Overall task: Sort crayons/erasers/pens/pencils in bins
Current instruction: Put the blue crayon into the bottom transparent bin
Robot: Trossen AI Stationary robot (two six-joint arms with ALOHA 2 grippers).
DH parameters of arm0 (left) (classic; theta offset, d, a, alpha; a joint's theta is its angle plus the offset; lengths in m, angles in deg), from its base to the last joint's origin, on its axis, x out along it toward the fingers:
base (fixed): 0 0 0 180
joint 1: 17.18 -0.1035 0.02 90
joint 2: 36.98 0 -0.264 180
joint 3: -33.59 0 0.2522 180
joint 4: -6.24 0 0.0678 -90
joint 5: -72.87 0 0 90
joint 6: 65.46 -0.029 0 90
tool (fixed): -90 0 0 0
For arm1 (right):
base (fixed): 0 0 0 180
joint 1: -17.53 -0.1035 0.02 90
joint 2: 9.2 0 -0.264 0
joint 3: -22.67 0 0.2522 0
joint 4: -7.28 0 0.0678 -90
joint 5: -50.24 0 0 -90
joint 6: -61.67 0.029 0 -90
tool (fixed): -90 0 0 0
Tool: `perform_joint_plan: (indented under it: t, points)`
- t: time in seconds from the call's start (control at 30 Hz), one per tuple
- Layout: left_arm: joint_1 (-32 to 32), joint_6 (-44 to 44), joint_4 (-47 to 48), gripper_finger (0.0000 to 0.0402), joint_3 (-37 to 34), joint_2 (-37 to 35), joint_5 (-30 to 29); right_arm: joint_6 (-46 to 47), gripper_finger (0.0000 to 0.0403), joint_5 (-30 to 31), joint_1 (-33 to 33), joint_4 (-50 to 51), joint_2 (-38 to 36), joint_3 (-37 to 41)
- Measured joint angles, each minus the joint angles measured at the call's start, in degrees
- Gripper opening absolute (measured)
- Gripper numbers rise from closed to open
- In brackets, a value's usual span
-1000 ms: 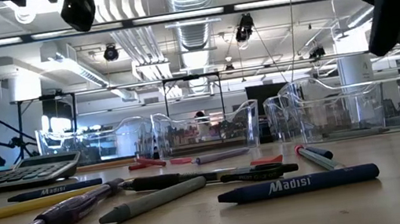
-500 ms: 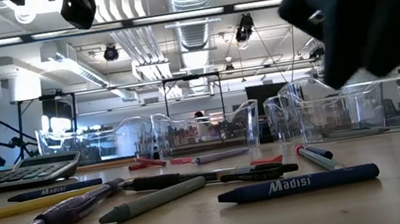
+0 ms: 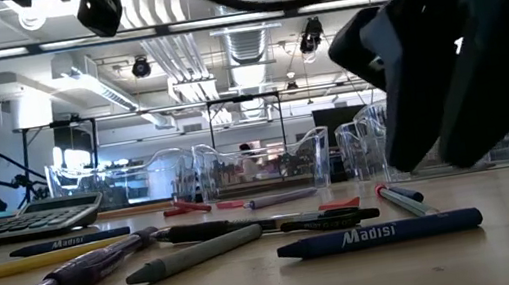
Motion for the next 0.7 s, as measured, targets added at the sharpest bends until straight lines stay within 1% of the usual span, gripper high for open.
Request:
perform_joint_plan:
  t: [0.6, 0.7]
  points:
    - [0.0, 0.0, -0.1, 0.0000, 0.0, 0.0, 0.0, 2.0, 0.0123, 0.1, 1.6, -1.1, 4.7, 1.0]
    - [0.0, 0.0, -0.1, 0.0000, 0.0, 0.0, 0.0, 2.0, 0.0116, 0.2, 1.6, -0.9, 5.4, 1.0]
